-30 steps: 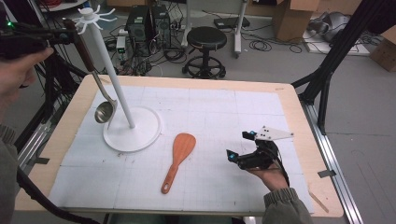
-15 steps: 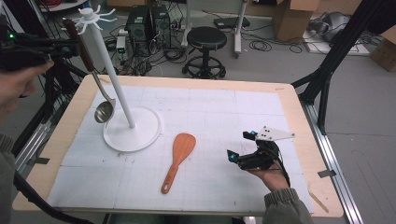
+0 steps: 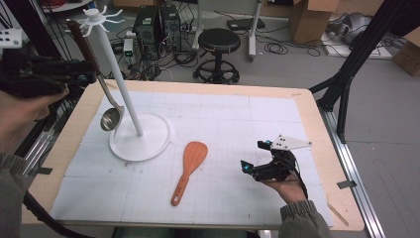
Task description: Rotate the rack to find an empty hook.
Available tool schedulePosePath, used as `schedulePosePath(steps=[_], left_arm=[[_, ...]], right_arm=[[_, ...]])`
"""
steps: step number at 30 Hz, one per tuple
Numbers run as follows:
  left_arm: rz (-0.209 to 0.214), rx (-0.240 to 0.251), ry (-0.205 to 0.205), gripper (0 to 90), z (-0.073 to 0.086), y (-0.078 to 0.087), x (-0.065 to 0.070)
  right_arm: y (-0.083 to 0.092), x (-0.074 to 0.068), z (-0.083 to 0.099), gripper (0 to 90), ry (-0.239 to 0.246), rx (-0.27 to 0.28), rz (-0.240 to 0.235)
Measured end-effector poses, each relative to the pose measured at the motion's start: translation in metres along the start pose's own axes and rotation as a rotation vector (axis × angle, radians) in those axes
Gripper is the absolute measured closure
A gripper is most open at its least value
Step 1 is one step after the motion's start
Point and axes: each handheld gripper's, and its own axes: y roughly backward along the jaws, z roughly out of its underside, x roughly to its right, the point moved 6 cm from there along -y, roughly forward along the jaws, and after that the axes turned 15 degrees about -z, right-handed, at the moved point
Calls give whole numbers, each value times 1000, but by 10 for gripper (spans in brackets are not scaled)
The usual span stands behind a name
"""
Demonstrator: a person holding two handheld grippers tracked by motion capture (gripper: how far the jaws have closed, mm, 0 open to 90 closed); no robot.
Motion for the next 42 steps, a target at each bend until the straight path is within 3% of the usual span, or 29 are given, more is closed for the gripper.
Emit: schedulePosePath(steps=[11, 28, 42], left_arm=[[-1, -30, 8, 449, 37, -12, 13], [5, -57, 15, 375, 84, -30, 34], [3, -60, 14, 350, 106, -35, 44]], right_arm=[[-3, -2, 3, 4, -1, -26, -3], [-7, -4, 8, 4, 19, -65, 0], [-9, -5, 10, 4, 31, -79, -1]])
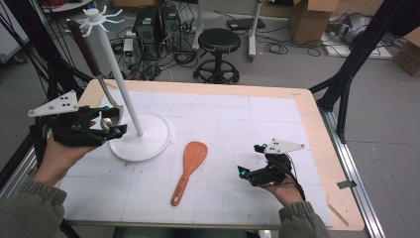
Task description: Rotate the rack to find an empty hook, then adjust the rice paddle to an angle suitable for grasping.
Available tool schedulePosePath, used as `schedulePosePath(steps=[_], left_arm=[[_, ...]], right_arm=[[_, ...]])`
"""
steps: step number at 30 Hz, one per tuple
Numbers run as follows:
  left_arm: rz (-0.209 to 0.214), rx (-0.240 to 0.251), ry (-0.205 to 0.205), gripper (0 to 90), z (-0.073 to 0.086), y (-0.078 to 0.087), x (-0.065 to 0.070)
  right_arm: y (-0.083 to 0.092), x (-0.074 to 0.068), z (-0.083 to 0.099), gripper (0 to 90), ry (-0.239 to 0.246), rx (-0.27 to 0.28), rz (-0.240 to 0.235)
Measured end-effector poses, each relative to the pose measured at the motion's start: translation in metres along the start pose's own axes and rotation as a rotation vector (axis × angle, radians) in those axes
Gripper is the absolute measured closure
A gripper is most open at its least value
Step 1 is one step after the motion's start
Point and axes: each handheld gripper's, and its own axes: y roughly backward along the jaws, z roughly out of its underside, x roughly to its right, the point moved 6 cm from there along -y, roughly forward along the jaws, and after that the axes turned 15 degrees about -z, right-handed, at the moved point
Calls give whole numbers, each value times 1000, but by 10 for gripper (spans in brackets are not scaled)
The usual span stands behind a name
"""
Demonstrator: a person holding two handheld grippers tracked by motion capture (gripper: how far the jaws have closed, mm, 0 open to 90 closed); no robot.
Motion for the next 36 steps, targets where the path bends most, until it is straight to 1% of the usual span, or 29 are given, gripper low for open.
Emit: schedulePosePath(steps=[6, 11, 15, 17, 21, 24, 27, 30, 31, 32, 36], left_arm=[[0, -10, -12, 334, 7, -3, 4], [1, -16, -7, 308, 17, -8, 10], [12, -22, -17, 297, 25, -13, 15], [22, -21, -13, 297, 29, -15, 18], [29, -23, -5, 291, 37, -18, 21], [29, -27, -3, 288, 43, -21, 23], [33, -27, 2, 288, 49, -23, 26], [35, -32, -1, 286, 53, -26, 29], [35, -34, -3, 285, 54, -27, 31], [37, -36, -5, 285, 56, -28, 32], [45, -53, -13, 285, 61, -32, 36]], right_arm=[[-1, -1, 0, 4, 2, -2, -3], [-4, 0, 1, 4, -2, -9, -9], [-7, -1, 3, 4, -2, -27, -15], [-8, -1, 4, 4, 4, -33, -17], [-10, -2, 5, 4, 7, -43, -24], [-11, -2, 5, 4, -1, -46, -26], [-13, -3, 6, 4, 5, -51, -31], [-16, -5, 7, 5, 3, -62, -42], [-16, -4, 7, 5, 12, -63, -44], [-16, -5, 8, 5, 6, -66, -46], [-17, -5, 8, 5, 10, -68, -48]])
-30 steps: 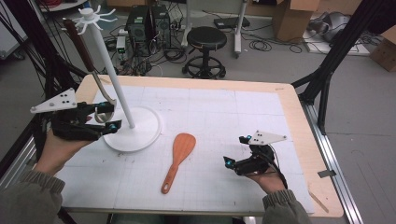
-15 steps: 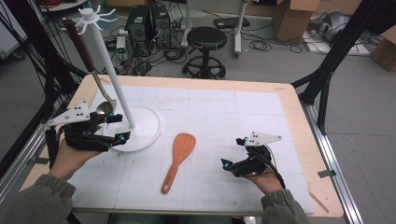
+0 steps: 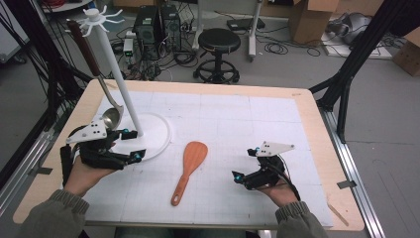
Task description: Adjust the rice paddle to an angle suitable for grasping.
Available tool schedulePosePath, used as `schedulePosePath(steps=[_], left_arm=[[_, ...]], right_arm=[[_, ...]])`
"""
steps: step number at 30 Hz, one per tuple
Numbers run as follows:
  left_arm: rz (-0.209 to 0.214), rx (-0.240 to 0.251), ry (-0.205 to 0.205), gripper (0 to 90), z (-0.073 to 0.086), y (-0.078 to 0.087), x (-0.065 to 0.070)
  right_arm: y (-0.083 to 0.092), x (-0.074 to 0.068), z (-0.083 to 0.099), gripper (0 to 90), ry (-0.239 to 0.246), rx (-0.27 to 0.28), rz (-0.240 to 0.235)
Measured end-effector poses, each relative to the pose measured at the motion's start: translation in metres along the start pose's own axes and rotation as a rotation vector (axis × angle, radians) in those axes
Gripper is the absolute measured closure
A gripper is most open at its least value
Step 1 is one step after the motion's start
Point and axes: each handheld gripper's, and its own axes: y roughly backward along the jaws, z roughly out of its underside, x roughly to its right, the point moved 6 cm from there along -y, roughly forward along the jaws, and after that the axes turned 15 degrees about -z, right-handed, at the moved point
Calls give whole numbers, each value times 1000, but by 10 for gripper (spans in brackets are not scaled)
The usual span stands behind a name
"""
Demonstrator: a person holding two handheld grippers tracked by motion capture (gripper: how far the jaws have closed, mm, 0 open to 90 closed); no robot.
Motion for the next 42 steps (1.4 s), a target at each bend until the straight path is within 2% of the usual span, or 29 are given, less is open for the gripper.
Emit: schedulePosePath(steps=[15, 16, 19, 23, 26, 32, 37, 42], left_arm=[[-18, -14, -11, 293, 20, -13, 12], [-19, -21, -15, 292, 22, -15, 14], [-13, -28, -21, 292, 24, -18, 18], [13, -26, -6, 290, 26, -19, 23], [19, -34, -11, 286, 27, -20, 26], [12, -41, -17, 295, 31, -24, 29], [6, -71, -35, 352, 37, -31, 32], [-10, -83, -35, 488, 41, -37, 32]], right_arm=[[-3, -3, 2, 7, 2, -11, -13], [-4, -4, 3, 24, -1, -15, -18], [-6, -7, 4, 166, -3, -23, -47], [-11, -9, 7, 151, -3, -49, -54], [-15, -12, 7, 160, 8, -59, -68], [-20, -15, 8, 212, 9, -78, -94], [-19, -14, 8, 233, 11, -74, -91], [-16, -13, 7, 232, 11, -63, -90]])
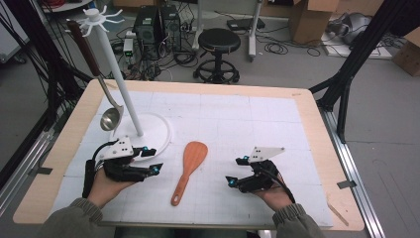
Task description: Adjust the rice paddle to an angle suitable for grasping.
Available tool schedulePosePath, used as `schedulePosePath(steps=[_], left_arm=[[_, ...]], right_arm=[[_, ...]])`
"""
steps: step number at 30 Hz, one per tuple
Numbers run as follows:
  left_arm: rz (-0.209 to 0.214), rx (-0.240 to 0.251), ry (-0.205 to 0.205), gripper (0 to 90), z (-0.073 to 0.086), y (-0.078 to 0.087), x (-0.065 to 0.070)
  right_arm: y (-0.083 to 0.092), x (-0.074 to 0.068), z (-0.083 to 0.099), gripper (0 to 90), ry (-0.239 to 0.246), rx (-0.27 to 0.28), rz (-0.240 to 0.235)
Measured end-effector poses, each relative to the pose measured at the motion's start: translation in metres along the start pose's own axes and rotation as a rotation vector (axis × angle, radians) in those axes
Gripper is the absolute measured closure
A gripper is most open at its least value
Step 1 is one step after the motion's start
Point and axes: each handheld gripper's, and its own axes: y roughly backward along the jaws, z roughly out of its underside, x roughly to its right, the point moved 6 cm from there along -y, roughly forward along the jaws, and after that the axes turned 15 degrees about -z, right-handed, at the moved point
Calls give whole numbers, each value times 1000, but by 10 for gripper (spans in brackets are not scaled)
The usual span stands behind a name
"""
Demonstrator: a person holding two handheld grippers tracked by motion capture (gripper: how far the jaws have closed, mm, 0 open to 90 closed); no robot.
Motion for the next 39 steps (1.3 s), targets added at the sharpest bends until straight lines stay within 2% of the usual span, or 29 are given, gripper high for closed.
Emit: schedulePosePath(steps=[2, 12, 15, 20, 27, 29, 33, 37, 39], left_arm=[[-8, -11, 5, 526, 1, -4, -1], [38, -50, 27, 827, 7, -22, 4], [38, -56, 24, 876, 9, -28, 6], [32, -64, 36, 896, 12, -36, 9], [5, -117, 0, 896, 20, -50, 14], [10, -120, 10, 897, 21, -54, 17], [17, -139, 0, 896, 24, -62, 21], [24, -153, 21, 896, 27, -71, 21], [20, -165, 19, 896, 29, -75, 21]], right_arm=[[0, 0, 0, 233, -1, 0, 0], [1, 1, 0, 232, -3, -3, 1], [2, 1, 1, 230, -2, 1, 1], [5, 3, 0, 225, -5, 9, 4], [7, 4, 0, 210, -10, 21, 11], [7, 4, 0, 210, -10, 19, 11], [8, 4, 0, 209, -6, 22, 12], [8, 4, -1, 209, -7, 26, 14], [9, 4, -1, 208, -2, 27, 16]])
